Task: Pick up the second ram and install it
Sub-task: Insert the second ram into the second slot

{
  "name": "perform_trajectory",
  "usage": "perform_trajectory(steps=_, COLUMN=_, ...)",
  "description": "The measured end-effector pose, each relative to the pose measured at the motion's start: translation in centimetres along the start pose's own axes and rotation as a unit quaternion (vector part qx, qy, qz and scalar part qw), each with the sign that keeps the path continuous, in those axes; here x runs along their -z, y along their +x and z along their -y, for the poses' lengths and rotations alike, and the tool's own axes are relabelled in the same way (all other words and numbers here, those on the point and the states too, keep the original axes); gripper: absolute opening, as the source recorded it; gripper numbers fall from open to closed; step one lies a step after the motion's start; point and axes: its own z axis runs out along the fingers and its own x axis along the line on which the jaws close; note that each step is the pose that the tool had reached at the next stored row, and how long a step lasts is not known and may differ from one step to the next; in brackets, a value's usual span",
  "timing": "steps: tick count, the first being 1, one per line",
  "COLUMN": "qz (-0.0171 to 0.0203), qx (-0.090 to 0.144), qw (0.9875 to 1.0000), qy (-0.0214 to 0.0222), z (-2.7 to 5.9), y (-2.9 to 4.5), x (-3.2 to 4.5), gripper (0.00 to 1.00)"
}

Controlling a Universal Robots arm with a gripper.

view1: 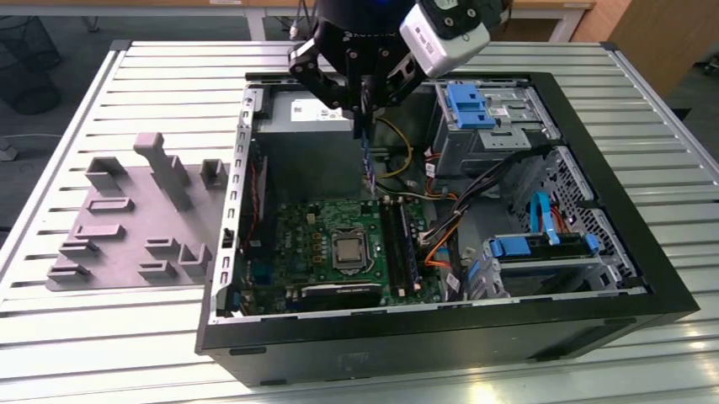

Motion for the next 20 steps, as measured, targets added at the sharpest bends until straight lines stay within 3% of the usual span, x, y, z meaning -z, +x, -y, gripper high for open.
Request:
perform_trajectory(steps=7, qz=0.0, qx=-0.003, qw=1.0, qy=0.0001, z=0.07, y=-1.0, x=-0.93, gripper=0.14)
perform_trajectory(steps=20, qz=0.0, qx=-0.003, qw=1.0, qy=0.0001, z=0.07, y=-1.02, x=-1.07, gripper=0.14)
